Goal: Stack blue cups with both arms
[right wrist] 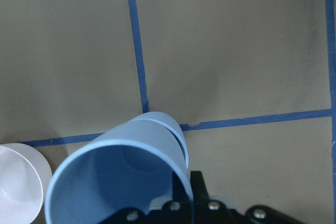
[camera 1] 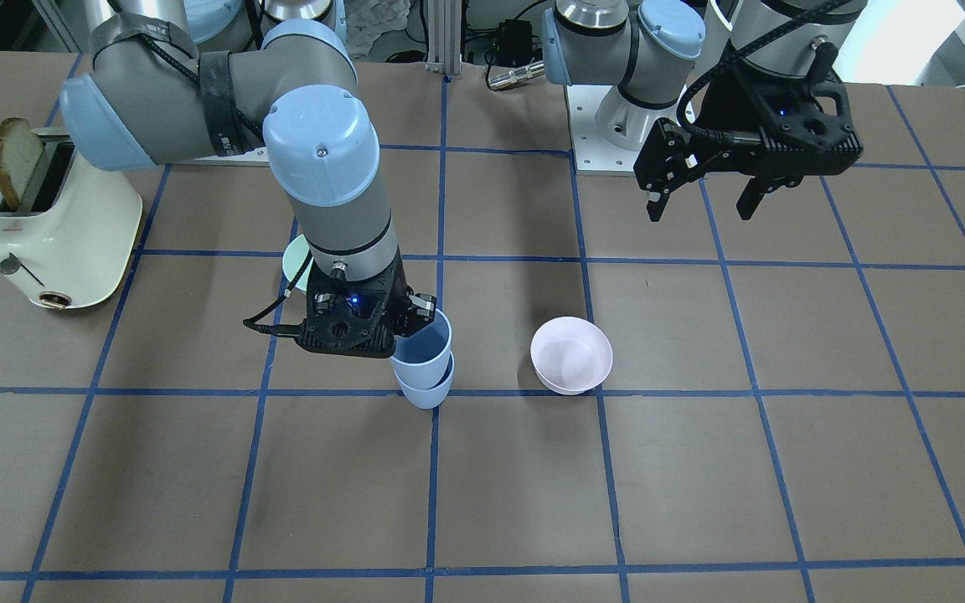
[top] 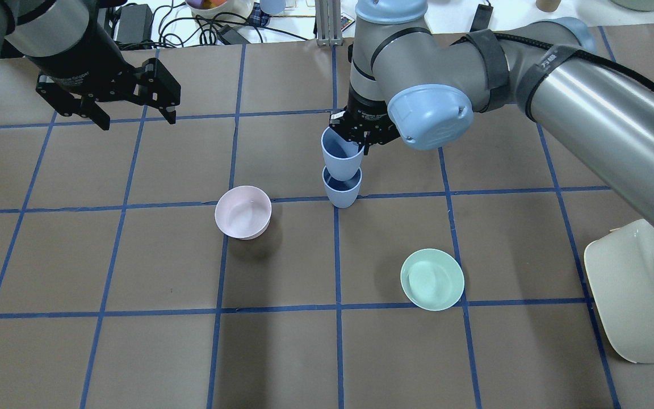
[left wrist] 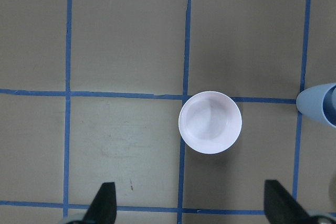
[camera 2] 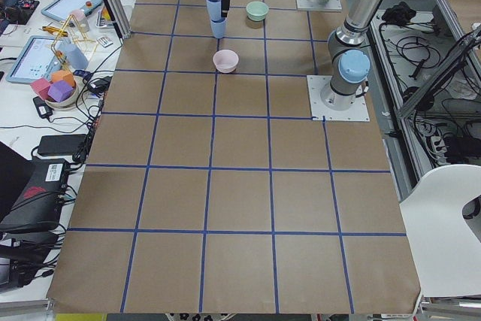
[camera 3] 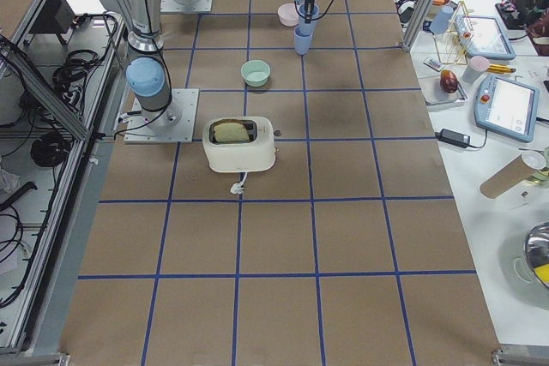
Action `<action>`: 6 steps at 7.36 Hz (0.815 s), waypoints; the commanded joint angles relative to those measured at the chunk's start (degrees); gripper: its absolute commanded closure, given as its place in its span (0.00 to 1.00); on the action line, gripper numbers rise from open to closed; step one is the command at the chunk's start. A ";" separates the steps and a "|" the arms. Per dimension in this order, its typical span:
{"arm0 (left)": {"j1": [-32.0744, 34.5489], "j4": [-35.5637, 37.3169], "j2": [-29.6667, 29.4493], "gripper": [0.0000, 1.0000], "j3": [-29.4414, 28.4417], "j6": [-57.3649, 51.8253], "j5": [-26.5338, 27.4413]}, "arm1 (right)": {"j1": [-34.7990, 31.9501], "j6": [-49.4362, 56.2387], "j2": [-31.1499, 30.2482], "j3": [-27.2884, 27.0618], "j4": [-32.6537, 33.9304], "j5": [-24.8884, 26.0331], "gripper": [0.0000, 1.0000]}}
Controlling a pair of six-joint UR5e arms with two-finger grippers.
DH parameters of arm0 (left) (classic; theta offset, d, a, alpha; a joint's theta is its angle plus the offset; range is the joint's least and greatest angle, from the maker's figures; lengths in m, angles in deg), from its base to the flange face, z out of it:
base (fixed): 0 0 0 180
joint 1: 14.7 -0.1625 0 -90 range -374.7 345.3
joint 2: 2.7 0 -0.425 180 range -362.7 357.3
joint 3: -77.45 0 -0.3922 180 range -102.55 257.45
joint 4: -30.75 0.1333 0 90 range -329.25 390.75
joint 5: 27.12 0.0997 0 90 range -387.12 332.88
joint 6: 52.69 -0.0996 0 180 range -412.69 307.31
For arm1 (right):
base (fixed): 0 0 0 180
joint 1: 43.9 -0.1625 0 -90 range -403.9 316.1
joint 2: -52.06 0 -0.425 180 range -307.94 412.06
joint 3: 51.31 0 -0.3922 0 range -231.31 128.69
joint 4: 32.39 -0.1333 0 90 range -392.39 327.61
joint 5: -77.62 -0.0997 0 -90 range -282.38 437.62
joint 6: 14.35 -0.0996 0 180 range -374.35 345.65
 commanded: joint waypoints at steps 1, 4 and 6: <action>-0.03 -0.02 0.00 0.00 0.05 0.01 0.01 | 0.00 -0.10 0.94 -0.09 -0.01 -0.03 1.00; -0.03 -0.02 0.00 0.00 0.05 0.01 0.09 | 0.00 -0.10 2.00 -0.01 -0.01 -0.03 0.92; 0.05 -0.02 0.00 0.00 0.05 0.00 0.09 | 0.00 -0.01 2.44 -0.44 -0.18 -0.03 0.70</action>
